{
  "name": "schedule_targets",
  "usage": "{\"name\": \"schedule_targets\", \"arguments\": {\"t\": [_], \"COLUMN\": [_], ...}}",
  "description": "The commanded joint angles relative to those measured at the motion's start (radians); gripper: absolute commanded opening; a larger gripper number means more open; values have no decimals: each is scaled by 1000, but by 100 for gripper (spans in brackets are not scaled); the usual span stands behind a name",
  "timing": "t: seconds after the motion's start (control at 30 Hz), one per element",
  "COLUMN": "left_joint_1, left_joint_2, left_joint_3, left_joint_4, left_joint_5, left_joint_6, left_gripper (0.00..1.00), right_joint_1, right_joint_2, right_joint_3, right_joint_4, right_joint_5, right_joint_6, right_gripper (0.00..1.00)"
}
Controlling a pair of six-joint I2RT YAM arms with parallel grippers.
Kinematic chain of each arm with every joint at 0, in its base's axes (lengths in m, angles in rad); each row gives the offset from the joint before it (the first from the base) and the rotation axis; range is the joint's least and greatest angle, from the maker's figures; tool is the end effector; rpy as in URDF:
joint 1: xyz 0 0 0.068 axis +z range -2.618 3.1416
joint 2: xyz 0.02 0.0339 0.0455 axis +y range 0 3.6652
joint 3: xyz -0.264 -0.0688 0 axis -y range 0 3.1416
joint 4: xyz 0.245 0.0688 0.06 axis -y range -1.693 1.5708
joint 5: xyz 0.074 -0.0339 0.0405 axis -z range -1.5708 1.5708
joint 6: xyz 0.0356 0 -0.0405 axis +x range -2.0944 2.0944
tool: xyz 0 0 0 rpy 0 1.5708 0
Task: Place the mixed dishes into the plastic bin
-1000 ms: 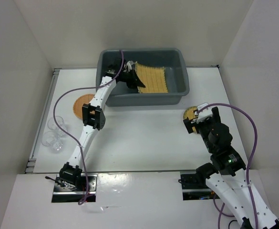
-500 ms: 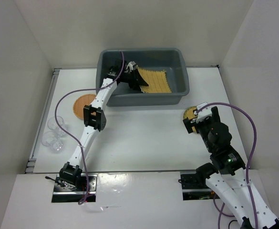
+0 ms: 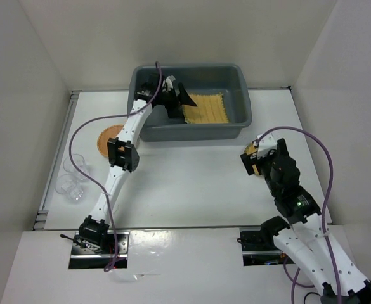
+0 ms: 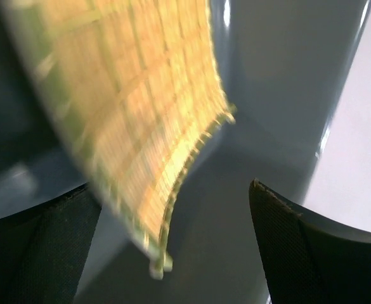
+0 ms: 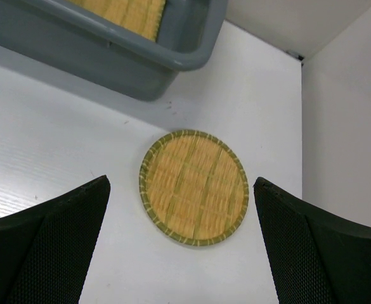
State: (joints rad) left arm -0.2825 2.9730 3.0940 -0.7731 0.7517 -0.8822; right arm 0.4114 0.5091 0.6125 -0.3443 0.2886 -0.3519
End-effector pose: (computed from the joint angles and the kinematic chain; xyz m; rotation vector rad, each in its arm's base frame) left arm 0.5653 -0.1894 0.1862 -0.2589 2.4085 -1.4303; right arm 0.1250 0.0435 0.3013 -0.4788 1.7423 -0.2189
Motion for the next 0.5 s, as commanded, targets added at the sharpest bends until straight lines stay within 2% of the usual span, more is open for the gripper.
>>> {"name": "schedule_targets", "arguments": {"t": [0.0, 0.1, 0.13, 0.17, 0.23, 0.33, 0.37, 0.4, 0.43, 0.47], "left_joint_1": [39, -9, -24, -52, -52, -17, -17, -36, -53, -72], "left_joint_2": [-303, -478, -512, -535, -551, -540, -528, -528, -552, -599], "left_joint_3": [45, 45, 45, 45, 45, 45, 45, 45, -51, -90], "left_joint_4": [-70, -191, -224, -271, -317, -445, -518, -531, -531, -531], "left_joint_5": [-272, -545, -766, -846, -920, -861, -915, -951, -968, -1018], "left_joint_6": [155, 322, 354, 420, 462, 399, 382, 368, 379, 379], "left_gripper": [100, 100, 100, 100, 100, 100, 100, 100, 100, 100], "right_joint_1": [-16, -31, -52, -65, -118, -308, -427, -495, -570, -730], "right_joint_2": [84, 216, 248, 275, 365, 500, 544, 598, 728, 805], "right_joint_3": [58, 202, 242, 307, 380, 509, 553, 575, 619, 650], "right_joint_4": [19, -140, -169, -170, -220, -271, -281, -300, -355, -396], "right_joint_5": [89, -30, -43, -43, -96, -221, -238, -256, -332, -388], "right_joint_6": [54, 73, 73, 86, 87, 87, 87, 87, 87, 77], "right_gripper": [98, 98, 98, 98, 98, 98, 98, 98, 98, 98]}}
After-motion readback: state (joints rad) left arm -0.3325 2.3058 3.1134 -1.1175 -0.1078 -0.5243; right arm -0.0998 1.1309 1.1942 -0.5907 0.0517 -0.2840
